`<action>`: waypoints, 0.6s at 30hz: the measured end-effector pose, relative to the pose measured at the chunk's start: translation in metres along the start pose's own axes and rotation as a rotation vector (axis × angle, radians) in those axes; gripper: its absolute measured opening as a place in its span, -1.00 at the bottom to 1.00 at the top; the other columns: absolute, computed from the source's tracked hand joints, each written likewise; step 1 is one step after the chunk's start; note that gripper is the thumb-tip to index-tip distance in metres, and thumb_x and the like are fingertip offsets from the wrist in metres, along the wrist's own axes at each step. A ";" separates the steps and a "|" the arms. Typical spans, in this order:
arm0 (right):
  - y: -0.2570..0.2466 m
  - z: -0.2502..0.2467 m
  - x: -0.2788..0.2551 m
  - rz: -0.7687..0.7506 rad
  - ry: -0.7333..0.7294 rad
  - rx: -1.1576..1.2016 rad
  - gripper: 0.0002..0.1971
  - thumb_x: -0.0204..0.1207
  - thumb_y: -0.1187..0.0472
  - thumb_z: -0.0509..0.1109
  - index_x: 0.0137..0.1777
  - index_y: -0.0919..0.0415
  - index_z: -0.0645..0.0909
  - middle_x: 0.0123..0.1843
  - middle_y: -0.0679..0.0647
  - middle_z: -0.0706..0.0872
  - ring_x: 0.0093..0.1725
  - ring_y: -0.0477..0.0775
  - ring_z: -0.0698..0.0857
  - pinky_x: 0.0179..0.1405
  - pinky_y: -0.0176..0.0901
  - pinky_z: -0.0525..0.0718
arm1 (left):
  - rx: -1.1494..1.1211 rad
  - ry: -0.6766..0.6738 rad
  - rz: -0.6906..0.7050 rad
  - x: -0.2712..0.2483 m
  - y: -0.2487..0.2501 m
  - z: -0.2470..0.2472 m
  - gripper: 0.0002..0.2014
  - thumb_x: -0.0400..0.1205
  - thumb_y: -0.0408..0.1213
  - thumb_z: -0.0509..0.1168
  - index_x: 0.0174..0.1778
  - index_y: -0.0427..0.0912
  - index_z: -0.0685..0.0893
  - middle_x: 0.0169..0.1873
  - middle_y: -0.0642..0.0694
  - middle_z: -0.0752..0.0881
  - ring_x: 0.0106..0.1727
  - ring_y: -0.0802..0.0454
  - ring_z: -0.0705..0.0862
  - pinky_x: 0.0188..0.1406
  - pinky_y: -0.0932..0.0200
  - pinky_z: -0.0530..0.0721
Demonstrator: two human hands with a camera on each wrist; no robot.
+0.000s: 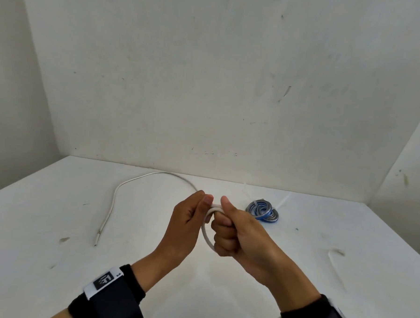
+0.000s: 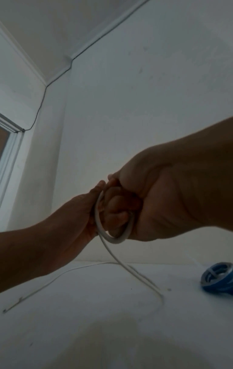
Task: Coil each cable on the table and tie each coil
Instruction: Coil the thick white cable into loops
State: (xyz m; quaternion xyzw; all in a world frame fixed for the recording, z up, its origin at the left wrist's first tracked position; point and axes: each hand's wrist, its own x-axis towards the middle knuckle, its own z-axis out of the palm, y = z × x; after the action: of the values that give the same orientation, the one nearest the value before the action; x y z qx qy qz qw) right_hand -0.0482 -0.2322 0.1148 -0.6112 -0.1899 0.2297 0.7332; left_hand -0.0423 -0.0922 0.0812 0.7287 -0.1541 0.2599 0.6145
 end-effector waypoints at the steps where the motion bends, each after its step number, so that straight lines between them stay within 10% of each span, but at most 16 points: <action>1: -0.001 0.000 0.000 0.015 -0.019 0.102 -0.54 0.70 -0.10 0.07 -0.38 0.13 0.22 -0.49 -0.05 0.08 -0.54 -0.07 0.05 -0.41 -0.14 0.04 | -0.029 -0.025 -0.031 0.001 -0.002 0.000 -0.46 0.66 0.13 0.11 -0.42 -0.28 0.51 -0.50 -0.08 0.52 -0.41 0.09 0.44 -0.35 0.28 0.42; 6: -0.009 0.005 0.003 -0.101 -0.053 0.458 -0.76 0.63 0.11 0.04 -0.22 0.17 0.41 -0.44 -0.02 0.24 -0.49 -0.04 0.20 -0.37 -0.10 0.21 | -0.061 -0.081 -0.129 -0.007 -0.020 0.005 -0.37 0.62 0.20 0.02 -0.34 -0.37 0.57 -0.49 -0.12 0.52 -0.41 0.07 0.43 -0.29 0.17 0.41; 11: -0.007 0.002 0.012 -0.181 0.043 0.539 -0.76 0.69 0.06 0.07 -0.19 0.08 0.40 -0.42 -0.03 0.35 -0.27 0.05 0.40 -0.28 -0.05 0.35 | 0.094 -0.271 -0.185 -0.019 -0.027 0.012 -0.63 0.68 0.03 -0.02 -0.43 0.19 0.52 -0.48 0.11 0.58 -0.34 0.14 0.52 -0.13 0.13 0.49; 18: 0.003 0.002 0.019 -0.327 0.290 0.327 -0.75 0.73 0.06 0.07 0.09 0.13 0.55 -0.43 -0.09 0.31 -0.39 -0.06 0.35 -0.18 -0.18 0.37 | 0.422 -0.372 -0.010 -0.019 -0.005 0.012 -0.65 0.77 -0.16 -0.01 -0.35 0.22 0.37 -0.56 0.08 0.40 -0.52 0.12 0.37 -0.48 0.32 0.25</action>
State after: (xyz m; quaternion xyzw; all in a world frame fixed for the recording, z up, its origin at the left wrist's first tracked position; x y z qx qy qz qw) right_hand -0.0339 -0.2190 0.1125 -0.4726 -0.1396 0.0461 0.8689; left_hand -0.0524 -0.1048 0.0649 0.8766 -0.2033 0.1449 0.4114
